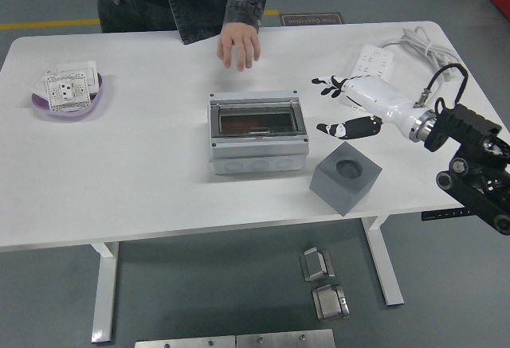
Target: Pick up the cylinder from the cube,place it in the box,flap close box
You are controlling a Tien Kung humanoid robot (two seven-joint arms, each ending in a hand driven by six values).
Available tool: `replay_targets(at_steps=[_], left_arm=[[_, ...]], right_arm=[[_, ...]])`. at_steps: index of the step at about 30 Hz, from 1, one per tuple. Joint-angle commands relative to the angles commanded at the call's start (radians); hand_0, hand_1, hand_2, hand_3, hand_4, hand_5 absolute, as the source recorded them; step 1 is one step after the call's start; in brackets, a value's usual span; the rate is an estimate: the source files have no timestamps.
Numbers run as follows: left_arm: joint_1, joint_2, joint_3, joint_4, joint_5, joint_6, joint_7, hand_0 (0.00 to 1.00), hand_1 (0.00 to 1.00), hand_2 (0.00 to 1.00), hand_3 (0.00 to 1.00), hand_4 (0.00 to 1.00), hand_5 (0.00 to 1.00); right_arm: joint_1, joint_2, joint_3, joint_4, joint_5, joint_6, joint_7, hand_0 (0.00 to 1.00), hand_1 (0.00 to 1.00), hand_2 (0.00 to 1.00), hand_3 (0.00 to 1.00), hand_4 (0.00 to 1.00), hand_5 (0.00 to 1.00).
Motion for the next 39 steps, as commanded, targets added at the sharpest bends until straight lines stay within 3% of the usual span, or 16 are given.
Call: replay_targets(at_steps=[2,5,10,14,19,20,21,25,26,31,32,39], left_arm=[[0.006,-0.005,0.001,0.000,-0.003,0.001,-0.002,0.664,0.664,0.565,0.604,0.620,0.250],[0.012,-0.011,0.006,0.000,-0.013,0.001,-0.007,0.664,0.664,0.565,0.604,0.620,0.250],[0.012,-0.007,0.023,0.000,-0.037,0.003,-0.020,0.664,0.664,0.566,0.604,0.621,0.250],[0.002,0.005,0.049,0.000,-0.067,0.005,-0.032,0.664,0.664,0.566,0.605,0.622,0.252],[-0.012,0.015,0.091,0.000,-0.111,0.006,-0.044,0.664,0.664,0.566,0.605,0.622,0.252],[-0.015,0.017,0.104,0.000,-0.124,0.006,-0.047,0.664,0.664,0.567,0.605,0.623,0.253],[-0.018,0.019,0.114,0.000,-0.133,0.006,-0.049,0.664,0.664,0.567,0.605,0.623,0.253],[-0.029,0.028,0.162,0.000,-0.178,0.008,-0.062,0.664,0.664,0.567,0.605,0.623,0.253],[-0.032,0.032,0.173,0.000,-0.188,0.008,-0.066,0.665,0.665,0.567,0.605,0.624,0.256],[-0.049,0.050,0.202,0.000,-0.204,0.008,-0.074,0.665,0.665,0.567,0.605,0.624,0.256],[-0.052,0.054,0.203,0.000,-0.202,0.008,-0.075,0.665,0.665,0.567,0.605,0.624,0.259],[-0.089,0.081,0.257,0.000,-0.203,0.002,-0.075,0.665,0.665,0.568,0.605,0.626,0.264]], right_arm=[[-0.075,-0.001,0.075,0.051,0.065,-0.001,0.038,0.707,0.662,0.753,0.890,0.763,0.491],[-0.187,0.032,0.189,0.113,0.179,0.025,0.097,0.707,0.662,0.753,0.890,0.763,0.491],[-0.344,0.081,0.379,0.133,0.375,0.068,0.164,0.704,0.663,0.739,0.848,0.766,0.497],[-0.430,0.071,0.492,0.125,0.517,0.085,0.161,0.703,0.697,0.770,0.852,0.803,0.528],[-0.467,0.072,0.596,0.116,0.663,0.103,0.149,0.703,0.697,0.770,0.852,0.803,0.528],[-0.471,0.073,0.610,0.116,0.688,0.106,0.147,0.739,0.730,0.787,0.855,0.906,0.678],[-0.474,0.075,0.622,0.116,0.709,0.108,0.146,0.739,0.730,0.787,0.855,0.906,0.678],[-0.485,0.071,0.658,0.120,0.750,0.112,0.144,0.739,0.730,0.787,0.855,0.906,0.678],[-0.490,0.068,0.669,0.123,0.752,0.112,0.145,0.770,0.747,0.797,0.850,0.926,0.813],[-0.531,0.052,0.756,0.144,0.725,0.105,0.159,0.770,0.747,0.797,0.850,0.926,0.813],[-0.542,0.050,0.774,0.148,0.718,0.104,0.162,0.791,0.753,0.797,0.815,0.939,0.945],[-0.661,0.055,0.920,0.207,0.692,0.099,0.176,0.792,0.755,0.785,0.794,0.943,0.951]])
